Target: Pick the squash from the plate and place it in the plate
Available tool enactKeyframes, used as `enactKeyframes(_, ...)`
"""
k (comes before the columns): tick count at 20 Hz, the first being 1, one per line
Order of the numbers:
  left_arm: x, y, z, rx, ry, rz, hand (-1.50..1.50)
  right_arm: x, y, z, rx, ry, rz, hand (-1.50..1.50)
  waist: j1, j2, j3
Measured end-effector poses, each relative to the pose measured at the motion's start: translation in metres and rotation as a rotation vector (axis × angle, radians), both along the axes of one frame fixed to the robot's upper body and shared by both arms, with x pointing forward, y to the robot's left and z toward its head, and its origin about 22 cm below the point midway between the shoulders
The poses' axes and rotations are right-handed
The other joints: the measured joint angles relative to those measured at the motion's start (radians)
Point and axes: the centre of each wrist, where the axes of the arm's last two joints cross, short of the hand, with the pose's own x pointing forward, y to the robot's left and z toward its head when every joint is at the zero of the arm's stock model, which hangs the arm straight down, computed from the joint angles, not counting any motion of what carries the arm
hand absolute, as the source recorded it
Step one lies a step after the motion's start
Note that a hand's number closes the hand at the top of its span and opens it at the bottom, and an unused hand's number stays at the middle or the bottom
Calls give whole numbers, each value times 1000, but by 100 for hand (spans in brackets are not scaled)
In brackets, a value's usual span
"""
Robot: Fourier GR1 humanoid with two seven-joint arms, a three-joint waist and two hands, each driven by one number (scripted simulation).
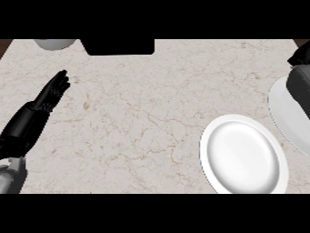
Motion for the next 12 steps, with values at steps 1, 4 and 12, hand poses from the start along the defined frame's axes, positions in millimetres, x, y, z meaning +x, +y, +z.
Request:
enactKeyframes(1, 3, -2, 0, 0, 1, 0, 0, -4, -9, -5, 4, 5, -17, 150, -1, 1, 0)
enactKeyframes(4, 3, -3, 0, -2, -3, 2, 0, -19, -37, -22, 73, 0, -72, 150, 2, 2, 0)
enactKeyframes(12, 4, -16, 1, -2, -11, -26, 0, -60, -83, -69, 283, -27, -240, -150, 22, 10, 1)
